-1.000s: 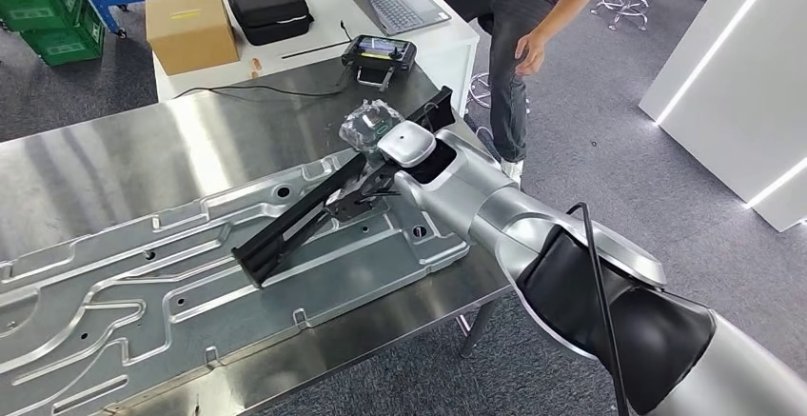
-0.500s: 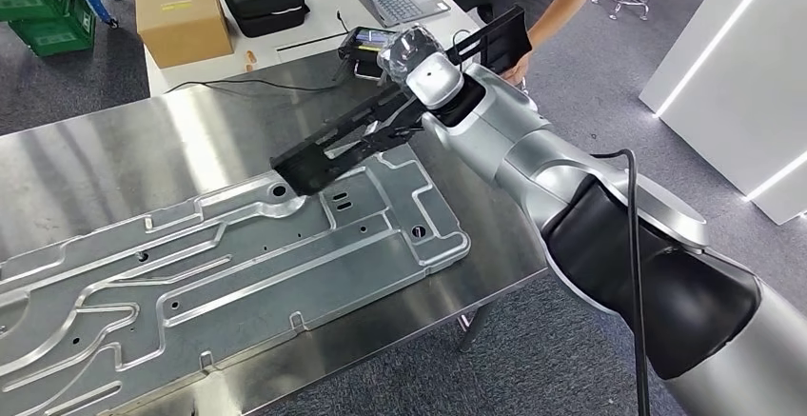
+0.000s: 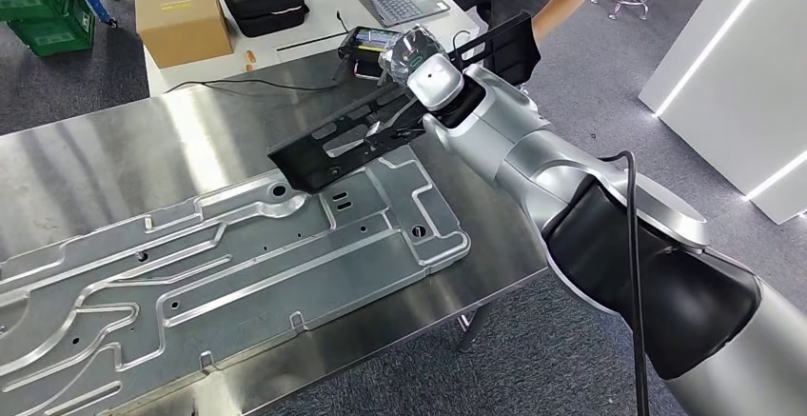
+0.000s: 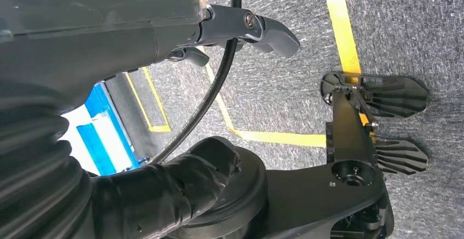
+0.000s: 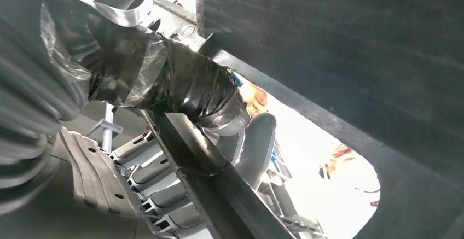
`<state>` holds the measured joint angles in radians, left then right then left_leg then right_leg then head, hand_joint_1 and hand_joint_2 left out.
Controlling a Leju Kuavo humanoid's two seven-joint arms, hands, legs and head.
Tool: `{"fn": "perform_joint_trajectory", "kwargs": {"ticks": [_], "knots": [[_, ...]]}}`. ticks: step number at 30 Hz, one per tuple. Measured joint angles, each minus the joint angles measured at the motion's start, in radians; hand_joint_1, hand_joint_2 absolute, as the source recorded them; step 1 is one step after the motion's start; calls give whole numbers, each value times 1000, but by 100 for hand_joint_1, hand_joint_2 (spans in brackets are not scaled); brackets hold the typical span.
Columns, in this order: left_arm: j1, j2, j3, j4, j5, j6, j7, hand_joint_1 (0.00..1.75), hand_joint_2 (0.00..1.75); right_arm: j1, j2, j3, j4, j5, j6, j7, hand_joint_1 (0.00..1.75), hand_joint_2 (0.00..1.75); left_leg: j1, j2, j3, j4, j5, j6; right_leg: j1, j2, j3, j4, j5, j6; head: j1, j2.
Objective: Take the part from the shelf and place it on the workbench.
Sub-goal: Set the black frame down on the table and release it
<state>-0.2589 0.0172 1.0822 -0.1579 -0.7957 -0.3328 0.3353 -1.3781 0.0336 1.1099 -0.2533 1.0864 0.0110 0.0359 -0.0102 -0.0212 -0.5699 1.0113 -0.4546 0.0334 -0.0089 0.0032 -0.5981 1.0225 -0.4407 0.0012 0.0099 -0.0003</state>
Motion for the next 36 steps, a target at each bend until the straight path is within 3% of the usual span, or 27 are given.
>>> {"fn": "perform_joint_trajectory", "kwargs": {"ticks": [11, 13, 15, 17, 19, 22, 26, 36], "knots": [[5, -5, 0, 0, 3, -16, -9, 0, 175, 1, 3, 4, 0, 3, -9, -40, 175, 175, 0, 0, -1, 0, 0, 0, 0, 0, -1, 0, 0, 0, 0, 0], [5, -5, 0, 0, 2, -18, -9, 0, 175, 7, 5, 4, -1, 6, -52, -18, 175, 175, 0, 0, -1, 0, 0, 0, 0, 0, -1, 0, 0, 0, 0, 0], [5, -6, 0, 0, 2, -12, -9, 0, 175, 15, 6, -3, -4, 13, -175, 37, 175, 175, 0, 0, -1, 0, 0, 0, 0, 0, -1, 0, 0, 0, 0, 0], [5, -8, 0, 0, 4, -6, -9, 0, 175, 18, 9, -21, -10, 10, -300, 76, 87, 87, 0, 0, -1, 0, 0, 0, 0, 0, -1, 0, 0, 0, 0, 0], [5, -12, 0, 0, 4, -1, -7, 0, 175, 18, 13, -50, -20, -1, -366, 89, 0, 0, 0, 0, -1, 0, 0, 0, 0, 0, -1, 0, 0, 0, 0, 0], [7, -16, -3, 0, 4, -1, -4, 0, 175, 19, 23, -92, -31, 1, -383, 92, 0, 0, 0, 0, -1, 0, 0, 0, 0, 0, -1, 0, 0, 0, 0, 0], [11, -18, -3, 0, 25, 0, -6, 0, 0, 24, 27, -129, -41, 28, -374, 88, 0, 0, 0, 0, -1, 0, 0, 0, 0, 0, -1, 0, 0, 0, 0, 0], [20, -21, -6, 0, 39, -4, -5, 0, 0, 40, 28, -192, -43, 73, -369, 79, 0, 0, 0, 0, -2, 0, 0, 0, 0, 0, -1, 0, 0, 0, 0, 0]]}}
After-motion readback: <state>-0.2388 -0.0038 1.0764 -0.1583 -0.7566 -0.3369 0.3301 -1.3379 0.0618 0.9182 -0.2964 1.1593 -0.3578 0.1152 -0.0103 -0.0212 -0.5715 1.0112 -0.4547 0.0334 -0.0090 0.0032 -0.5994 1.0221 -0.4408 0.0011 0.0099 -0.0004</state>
